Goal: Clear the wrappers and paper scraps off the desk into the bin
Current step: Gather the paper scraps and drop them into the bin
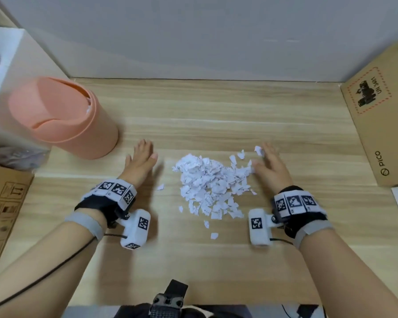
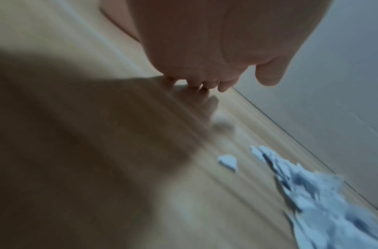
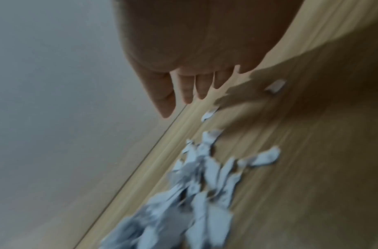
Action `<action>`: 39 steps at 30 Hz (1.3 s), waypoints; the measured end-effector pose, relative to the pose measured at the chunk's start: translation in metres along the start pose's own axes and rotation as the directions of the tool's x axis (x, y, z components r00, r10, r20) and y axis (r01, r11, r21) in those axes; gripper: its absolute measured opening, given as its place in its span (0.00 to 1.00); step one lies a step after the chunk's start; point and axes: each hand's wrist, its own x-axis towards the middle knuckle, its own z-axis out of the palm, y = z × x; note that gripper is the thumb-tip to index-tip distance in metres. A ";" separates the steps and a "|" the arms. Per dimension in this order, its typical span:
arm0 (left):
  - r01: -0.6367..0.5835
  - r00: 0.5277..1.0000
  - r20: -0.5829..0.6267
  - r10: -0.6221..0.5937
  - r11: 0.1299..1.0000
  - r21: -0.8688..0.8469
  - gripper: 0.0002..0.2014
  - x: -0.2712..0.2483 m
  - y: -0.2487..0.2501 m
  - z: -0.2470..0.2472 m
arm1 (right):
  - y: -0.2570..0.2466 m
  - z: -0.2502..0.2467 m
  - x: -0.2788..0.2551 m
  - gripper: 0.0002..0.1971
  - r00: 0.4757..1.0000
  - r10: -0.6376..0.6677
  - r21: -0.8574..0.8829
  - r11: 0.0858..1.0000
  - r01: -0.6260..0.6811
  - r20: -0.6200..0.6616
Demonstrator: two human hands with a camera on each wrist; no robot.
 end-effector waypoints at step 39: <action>0.200 0.785 0.617 -0.048 0.963 -0.180 0.14 -0.063 0.033 0.044 | 0.025 0.010 -0.108 0.33 0.624 0.433 -0.177 0.885 -0.431 0.650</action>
